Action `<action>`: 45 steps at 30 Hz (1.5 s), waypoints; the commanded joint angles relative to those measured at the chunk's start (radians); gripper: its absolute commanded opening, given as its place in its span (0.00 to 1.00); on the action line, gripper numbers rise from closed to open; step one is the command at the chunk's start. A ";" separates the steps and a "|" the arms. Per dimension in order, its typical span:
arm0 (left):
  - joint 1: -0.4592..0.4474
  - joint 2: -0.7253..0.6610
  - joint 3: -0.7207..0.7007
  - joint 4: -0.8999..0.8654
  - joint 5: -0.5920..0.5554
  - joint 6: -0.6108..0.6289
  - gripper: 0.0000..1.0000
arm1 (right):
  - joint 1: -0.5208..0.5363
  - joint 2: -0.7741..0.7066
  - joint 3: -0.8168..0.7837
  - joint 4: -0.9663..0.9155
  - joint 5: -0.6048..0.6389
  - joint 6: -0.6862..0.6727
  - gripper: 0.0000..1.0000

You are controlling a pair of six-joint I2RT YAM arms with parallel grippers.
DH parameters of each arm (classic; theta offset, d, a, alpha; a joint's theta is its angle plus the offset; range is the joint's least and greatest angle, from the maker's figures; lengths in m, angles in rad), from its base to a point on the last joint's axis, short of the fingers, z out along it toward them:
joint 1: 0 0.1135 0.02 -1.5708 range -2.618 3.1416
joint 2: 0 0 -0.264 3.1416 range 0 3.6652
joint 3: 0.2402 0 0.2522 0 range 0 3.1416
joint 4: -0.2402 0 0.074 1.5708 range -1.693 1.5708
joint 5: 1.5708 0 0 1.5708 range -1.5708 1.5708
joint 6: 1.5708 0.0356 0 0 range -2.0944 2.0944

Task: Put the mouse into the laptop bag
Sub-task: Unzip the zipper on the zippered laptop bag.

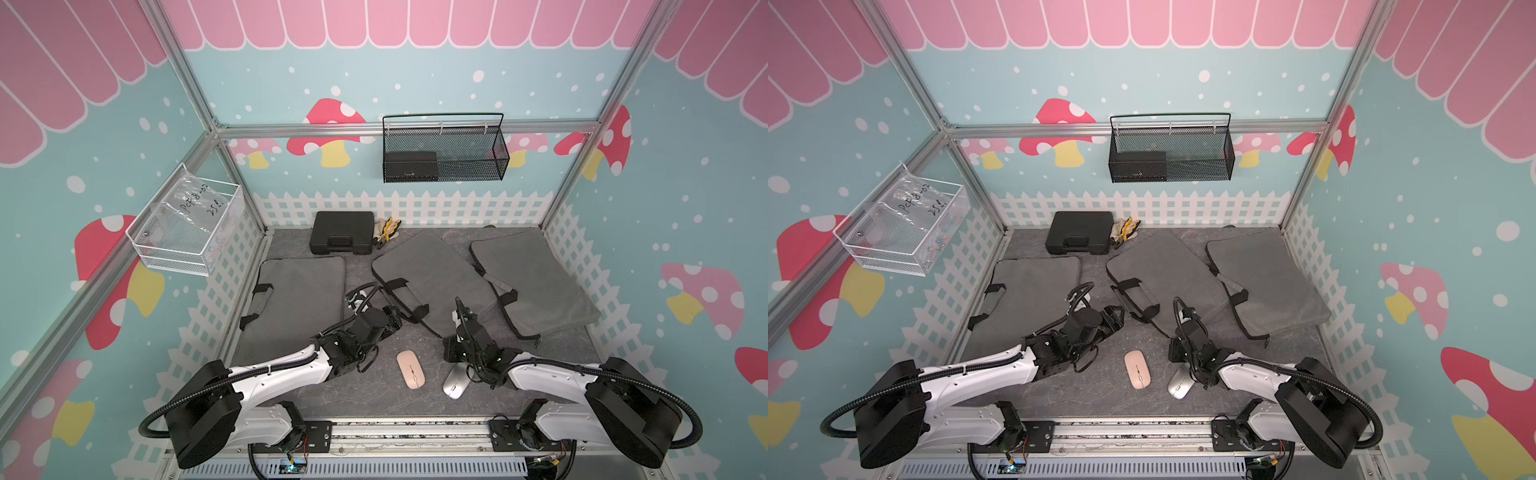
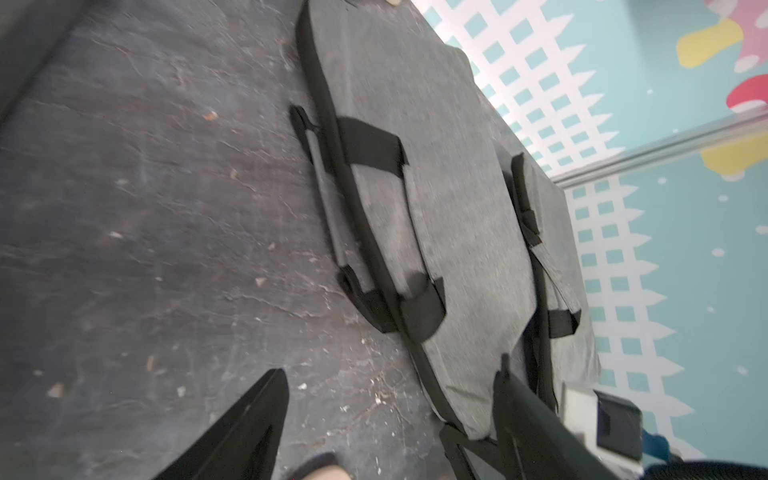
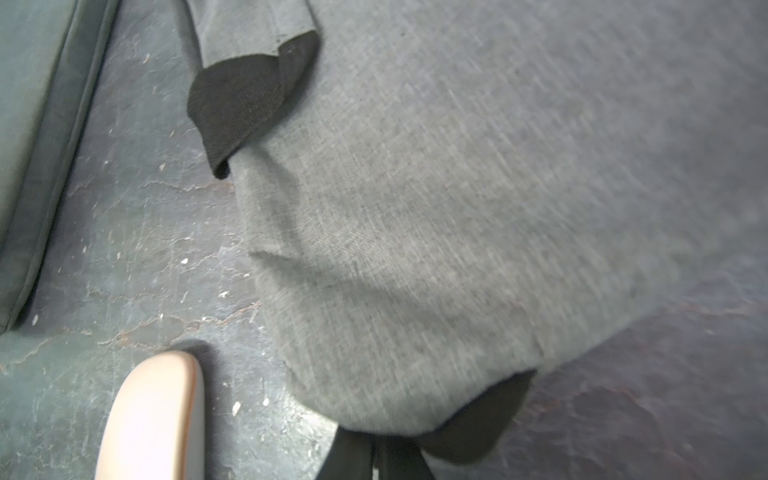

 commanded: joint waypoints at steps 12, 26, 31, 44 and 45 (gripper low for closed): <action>0.305 0.327 0.148 0.095 0.398 0.122 0.78 | -0.036 -0.103 -0.044 -0.076 0.014 0.091 0.00; 0.388 0.675 0.476 0.078 0.421 0.152 0.77 | -0.034 -0.182 -0.053 -0.087 -0.032 0.082 0.00; 0.397 0.753 0.571 0.058 0.430 0.167 0.43 | -0.033 -0.160 -0.047 -0.080 -0.051 0.074 0.00; 0.335 0.597 0.418 0.102 0.319 0.144 0.00 | 0.053 -0.038 0.008 0.025 -0.133 0.117 0.00; 0.327 0.580 0.403 0.106 0.304 0.140 0.00 | 0.053 -0.032 0.010 0.031 -0.129 0.120 0.00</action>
